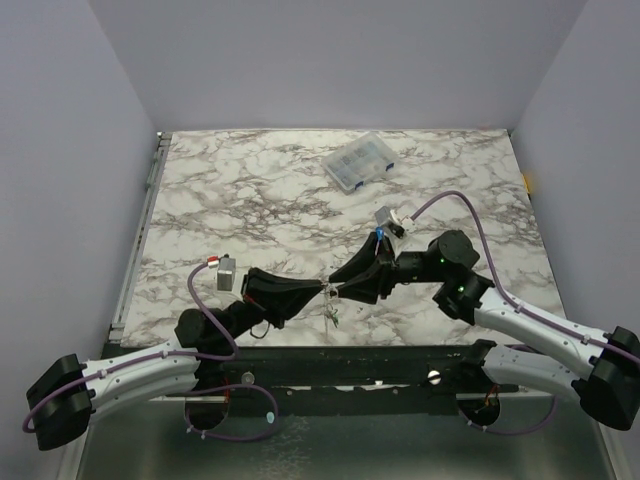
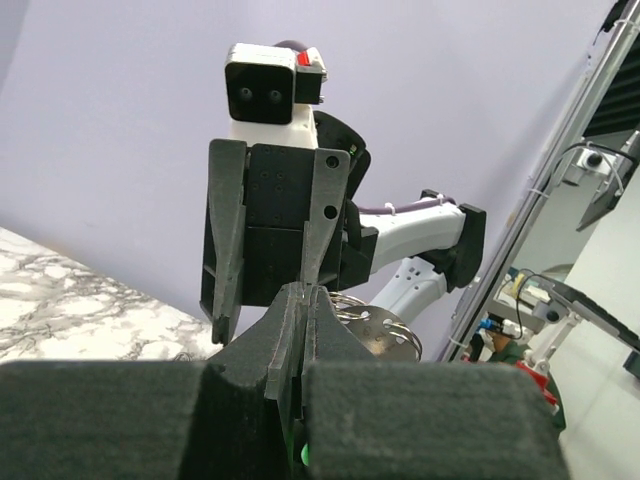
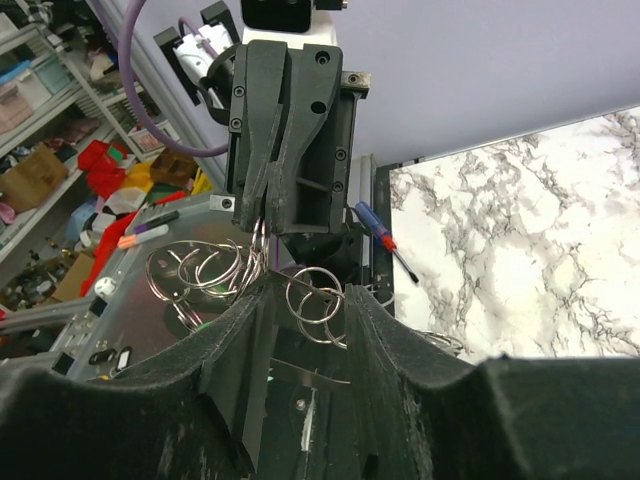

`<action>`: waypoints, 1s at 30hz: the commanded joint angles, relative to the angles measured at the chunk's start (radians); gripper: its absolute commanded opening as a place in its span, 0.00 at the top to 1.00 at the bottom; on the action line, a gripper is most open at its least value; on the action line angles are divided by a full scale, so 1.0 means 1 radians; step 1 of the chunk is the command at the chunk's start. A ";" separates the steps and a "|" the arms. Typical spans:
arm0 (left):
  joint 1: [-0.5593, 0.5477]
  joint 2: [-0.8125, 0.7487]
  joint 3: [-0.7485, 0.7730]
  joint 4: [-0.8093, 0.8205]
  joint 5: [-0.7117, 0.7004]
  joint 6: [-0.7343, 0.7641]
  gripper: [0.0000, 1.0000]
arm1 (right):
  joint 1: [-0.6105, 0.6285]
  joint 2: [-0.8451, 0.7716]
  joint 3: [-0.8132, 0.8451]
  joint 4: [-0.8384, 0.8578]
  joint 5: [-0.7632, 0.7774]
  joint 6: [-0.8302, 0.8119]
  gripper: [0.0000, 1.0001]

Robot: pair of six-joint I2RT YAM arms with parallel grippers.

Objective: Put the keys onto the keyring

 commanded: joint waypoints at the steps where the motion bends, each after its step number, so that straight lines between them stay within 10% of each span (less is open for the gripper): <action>1: 0.002 0.018 -0.005 0.055 -0.044 -0.004 1.00 | 0.009 -0.004 0.043 -0.036 0.021 -0.032 0.59; 30: 0.003 0.034 -0.031 0.101 -0.095 -0.002 1.00 | 0.041 0.027 0.096 0.002 0.037 -0.025 0.62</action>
